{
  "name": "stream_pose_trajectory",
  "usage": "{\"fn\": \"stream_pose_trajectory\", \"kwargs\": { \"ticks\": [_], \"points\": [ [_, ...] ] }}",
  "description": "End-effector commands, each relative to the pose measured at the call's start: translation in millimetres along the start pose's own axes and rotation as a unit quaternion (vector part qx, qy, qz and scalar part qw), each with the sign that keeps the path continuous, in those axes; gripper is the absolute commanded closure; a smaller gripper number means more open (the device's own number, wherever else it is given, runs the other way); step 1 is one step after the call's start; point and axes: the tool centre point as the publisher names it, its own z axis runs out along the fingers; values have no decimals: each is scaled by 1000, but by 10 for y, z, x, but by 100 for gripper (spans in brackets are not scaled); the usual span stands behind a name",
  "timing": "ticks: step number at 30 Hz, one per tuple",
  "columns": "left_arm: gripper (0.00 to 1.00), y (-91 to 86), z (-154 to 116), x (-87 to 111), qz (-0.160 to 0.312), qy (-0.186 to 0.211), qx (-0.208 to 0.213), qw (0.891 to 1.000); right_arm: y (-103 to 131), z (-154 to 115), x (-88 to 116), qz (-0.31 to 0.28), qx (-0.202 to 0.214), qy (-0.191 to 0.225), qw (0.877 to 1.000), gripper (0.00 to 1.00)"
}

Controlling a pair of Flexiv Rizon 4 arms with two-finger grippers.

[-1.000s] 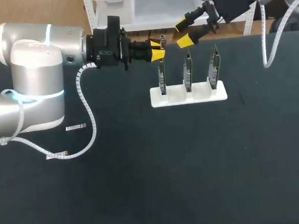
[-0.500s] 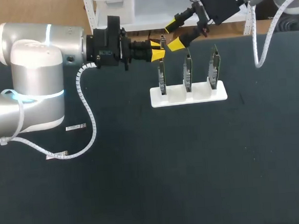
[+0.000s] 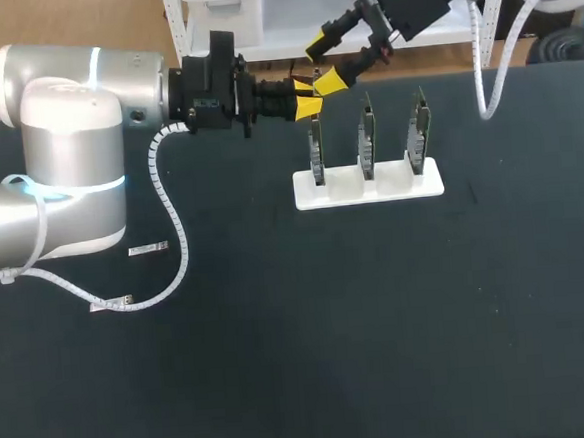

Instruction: Pick up the optical module with the left hand, and insert it into the network port with the right hand.

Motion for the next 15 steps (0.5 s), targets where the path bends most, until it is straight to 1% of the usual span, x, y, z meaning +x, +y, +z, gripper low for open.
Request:
{"fn": "stream_pose_trajectory", "kwargs": {
  "ticks": [1,6,15],
  "points": [
    [100,6,4,5,0,0,0,1000,4,-8,3,1,-8,-1,1000,0],
    [100,6,4,5,0,0,0,1000,48,-6,25,8,-15,0,1000,0],
    [100,6,4,5,0,0,0,1000,108,7,5,8,-18,2,1000,0]
  ]
}}
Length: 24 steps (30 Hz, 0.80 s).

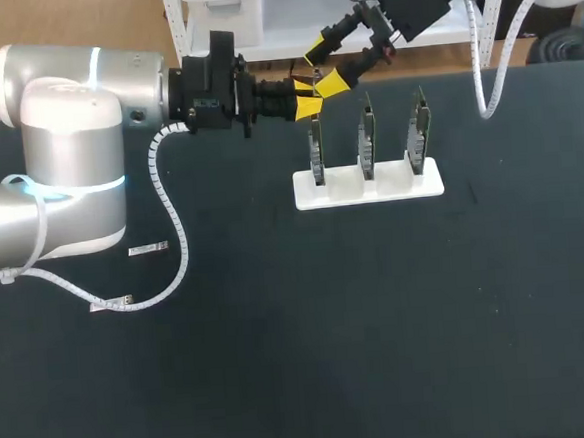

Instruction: Pick up the optical module with the left hand, and insert it into the network port with the right hand.

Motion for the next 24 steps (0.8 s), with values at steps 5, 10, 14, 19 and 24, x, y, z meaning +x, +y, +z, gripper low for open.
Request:
{"fn": "stream_pose_trajectory", "kwargs": {
  "ticks": [5,10,14,19,24],
  "points": [
    [100,6,4,5,0,0,0,1000,48,17,-9,1,0,4,1000,0],
    [100,6,4,5,0,0,0,1000,54,23,-8,3,-1,5,1000,0],
    [100,6,4,5,0,0,0,1000,57,28,-10,3,0,7,1000,0],
    [100,6,4,5,0,0,0,1000,65,45,-14,2,0,7,1000,100],
    [100,6,4,5,0,0,0,1000,69,44,-13,4,2,9,1000,100]
  ]
}}
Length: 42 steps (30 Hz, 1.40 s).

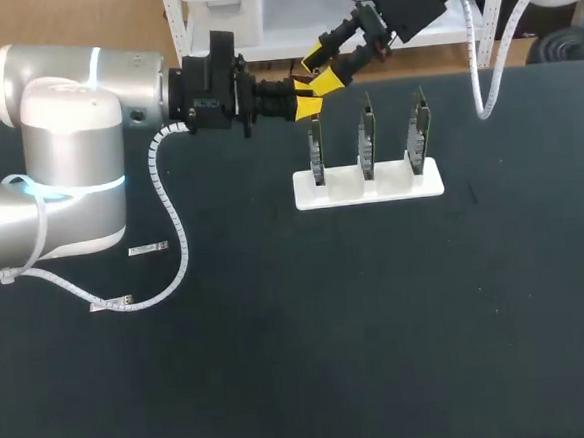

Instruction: Pick up the optical module with the left hand, and insert it into the network port with the right hand.

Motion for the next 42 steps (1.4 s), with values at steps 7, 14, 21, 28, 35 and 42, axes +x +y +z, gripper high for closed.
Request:
{"fn": "stream_pose_trajectory", "kwargs": {
  "ticks": [7,14,21,28,35,42],
  "points": [
    [100,6,4,5,0,0,0,1000,31,-1,9,4,7,0,1000,100],
    [100,6,4,5,0,0,0,1000,38,-9,28,5,8,0,1000,100],
    [0,6,4,5,0,0,0,1000,42,-21,36,4,9,0,1000,100],
    [0,6,4,5,0,0,0,1000,54,-39,49,3,9,-1,1000,100],
    [0,-3,0,-10,5,6,-4,1000,63,-70,69,3,13,-2,1000,100],
    [0,0,-75,-6,4,62,-29,998,74,-99,96,3,13,0,1000,100]
  ]
}}
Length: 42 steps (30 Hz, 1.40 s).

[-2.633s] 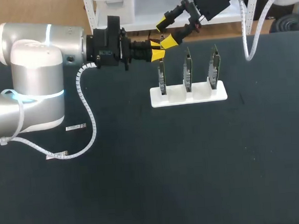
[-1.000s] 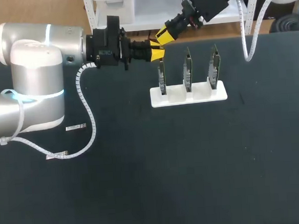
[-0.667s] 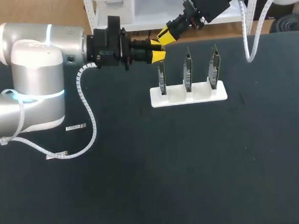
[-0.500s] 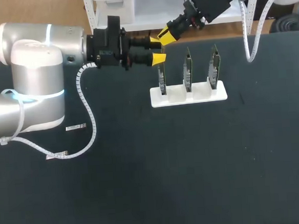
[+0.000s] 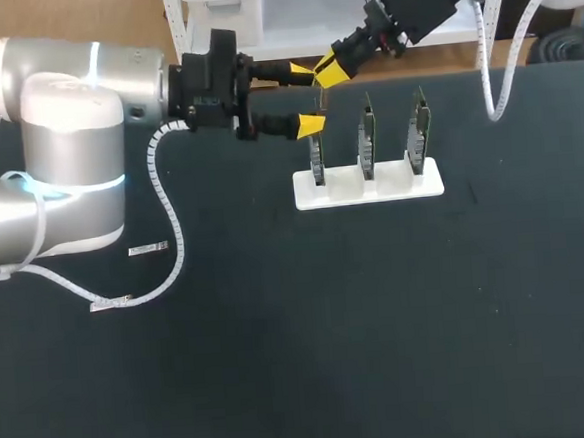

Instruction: Pick up the optical module with the left hand, and insert it into the network port with the right hand.

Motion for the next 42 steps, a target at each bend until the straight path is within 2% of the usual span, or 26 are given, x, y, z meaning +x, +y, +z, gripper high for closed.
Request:
{"fn": "stream_pose_trajectory", "kwargs": {
  "ticks": [1,6,16,22,30,42],
  "points": [
    [0,-44,-63,-45,-9,37,-18,999,49,-13,21,-2,4,-1,1000,100],
    [0,-1,-161,-14,-14,67,-36,997,50,-18,28,-4,1,1,1000,100],
    [0,-2,-327,123,-19,89,-42,995,40,-27,38,-5,-2,4,1000,100],
    [0,-27,-308,210,-6,117,-23,993,34,-31,32,-7,-3,5,1000,100],
    [0,45,-242,270,-3,168,-17,986,52,-36,32,-6,-2,4,1000,100],
    [0,78,-257,344,-30,190,-23,981,102,-47,53,-3,1,3,1000,100]
  ]
}}
